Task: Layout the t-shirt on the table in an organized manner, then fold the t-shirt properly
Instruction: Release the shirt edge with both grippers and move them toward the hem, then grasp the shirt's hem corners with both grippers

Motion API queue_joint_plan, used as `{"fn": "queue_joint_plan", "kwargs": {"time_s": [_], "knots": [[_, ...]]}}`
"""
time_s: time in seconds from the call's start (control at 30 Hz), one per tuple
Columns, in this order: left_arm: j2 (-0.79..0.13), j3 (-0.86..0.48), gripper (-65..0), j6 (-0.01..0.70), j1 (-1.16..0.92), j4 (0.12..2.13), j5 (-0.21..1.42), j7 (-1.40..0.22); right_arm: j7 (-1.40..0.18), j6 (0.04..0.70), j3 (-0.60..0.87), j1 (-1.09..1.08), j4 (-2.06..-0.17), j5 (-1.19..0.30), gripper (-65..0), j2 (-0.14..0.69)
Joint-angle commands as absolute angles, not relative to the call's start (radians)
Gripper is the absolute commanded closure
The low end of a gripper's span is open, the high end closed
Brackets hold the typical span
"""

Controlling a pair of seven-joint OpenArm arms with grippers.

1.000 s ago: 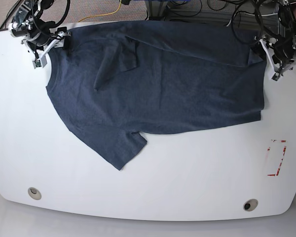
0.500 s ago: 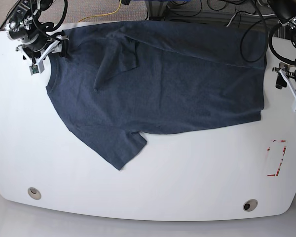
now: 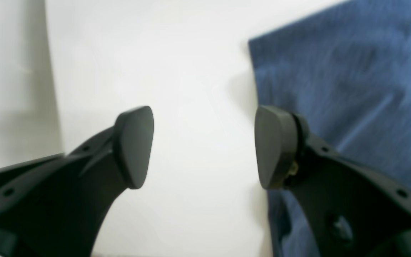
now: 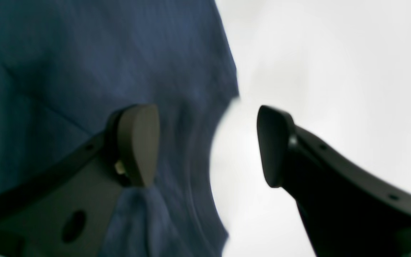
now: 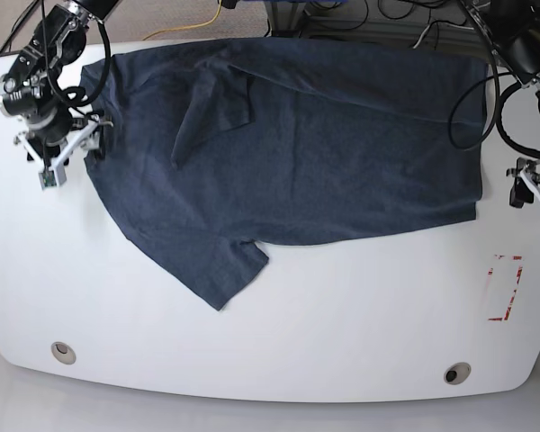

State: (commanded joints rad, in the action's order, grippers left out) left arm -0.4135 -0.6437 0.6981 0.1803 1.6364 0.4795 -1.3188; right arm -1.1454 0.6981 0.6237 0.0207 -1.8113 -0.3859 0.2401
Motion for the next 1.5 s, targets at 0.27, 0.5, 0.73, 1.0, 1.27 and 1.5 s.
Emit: {"fn": "queue_joint_plan", "kwargs": {"time_s": [0.27,0.5,0.73,1.0,1.27,1.5], "knots": [[-0.412,-0.610,-41.5,0.698,0.243,1.501,0.479,-1.210,-1.098,0.698,0.518,-0.248,-1.500,-0.371,-41.1,0.274],[-0.412,-0.602,-41.5,0.698,0.303,1.402,0.479,-1.199,-0.923,0.698,0.432,-0.414,-1.233,-0.217,-41.2,0.277],[-0.412,-0.599,-41.5,0.698,0.323,1.369,0.481,-1.144,-0.739,0.698,0.375,-0.521,-0.941,-0.154,-41.1,0.283],[-0.412,-0.559,-41.5,0.698,0.321,1.368,0.483,-1.144,-0.621,0.698,0.351,-0.547,-0.777,-0.156,-41.1,0.285],[-0.412,-0.558,-41.5,0.698,0.315,1.369,0.483,-1.144,-0.630,0.698,0.351,-0.506,-0.777,-0.163,-40.9,0.263],[-0.403,-0.558,-41.5,0.698,0.315,1.368,0.481,-1.142,-0.648,0.698,0.349,-0.483,-0.780,-0.162,-27.4,0.236]]}}
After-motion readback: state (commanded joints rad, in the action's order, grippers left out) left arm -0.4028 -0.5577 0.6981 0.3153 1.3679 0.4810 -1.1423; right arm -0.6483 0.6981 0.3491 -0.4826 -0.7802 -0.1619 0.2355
